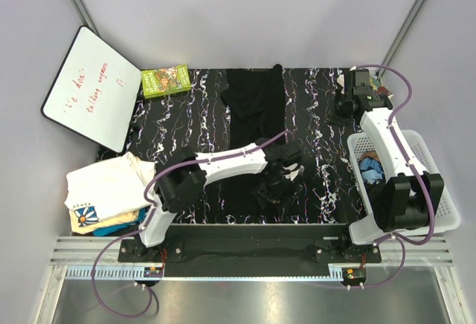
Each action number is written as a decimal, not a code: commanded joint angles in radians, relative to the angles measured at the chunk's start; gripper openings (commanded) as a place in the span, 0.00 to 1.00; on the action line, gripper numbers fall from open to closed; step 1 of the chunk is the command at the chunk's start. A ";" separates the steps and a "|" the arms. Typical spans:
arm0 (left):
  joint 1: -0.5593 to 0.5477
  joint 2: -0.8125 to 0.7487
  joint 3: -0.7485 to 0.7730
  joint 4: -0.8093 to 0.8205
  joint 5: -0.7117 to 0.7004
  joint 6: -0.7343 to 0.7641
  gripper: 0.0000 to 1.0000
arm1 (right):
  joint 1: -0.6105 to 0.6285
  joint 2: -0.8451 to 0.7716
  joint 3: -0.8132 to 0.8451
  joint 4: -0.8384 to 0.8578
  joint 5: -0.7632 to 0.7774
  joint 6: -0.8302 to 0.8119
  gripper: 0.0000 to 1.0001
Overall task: Fold and stack the t-shirts
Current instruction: Grab the bottom of the folded rectangular tshirt with both arms
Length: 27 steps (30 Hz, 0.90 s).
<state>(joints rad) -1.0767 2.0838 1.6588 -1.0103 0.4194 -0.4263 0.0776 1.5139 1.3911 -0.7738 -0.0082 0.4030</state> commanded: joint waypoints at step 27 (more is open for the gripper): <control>0.052 -0.260 -0.146 -0.145 -0.380 -0.114 0.00 | -0.010 -0.113 -0.316 -0.013 -0.410 0.080 0.25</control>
<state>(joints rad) -1.0267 1.8126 1.5887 -1.1240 0.0620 -0.5133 0.0708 1.4376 1.1362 -0.7750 -0.2649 0.4393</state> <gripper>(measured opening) 0.013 0.236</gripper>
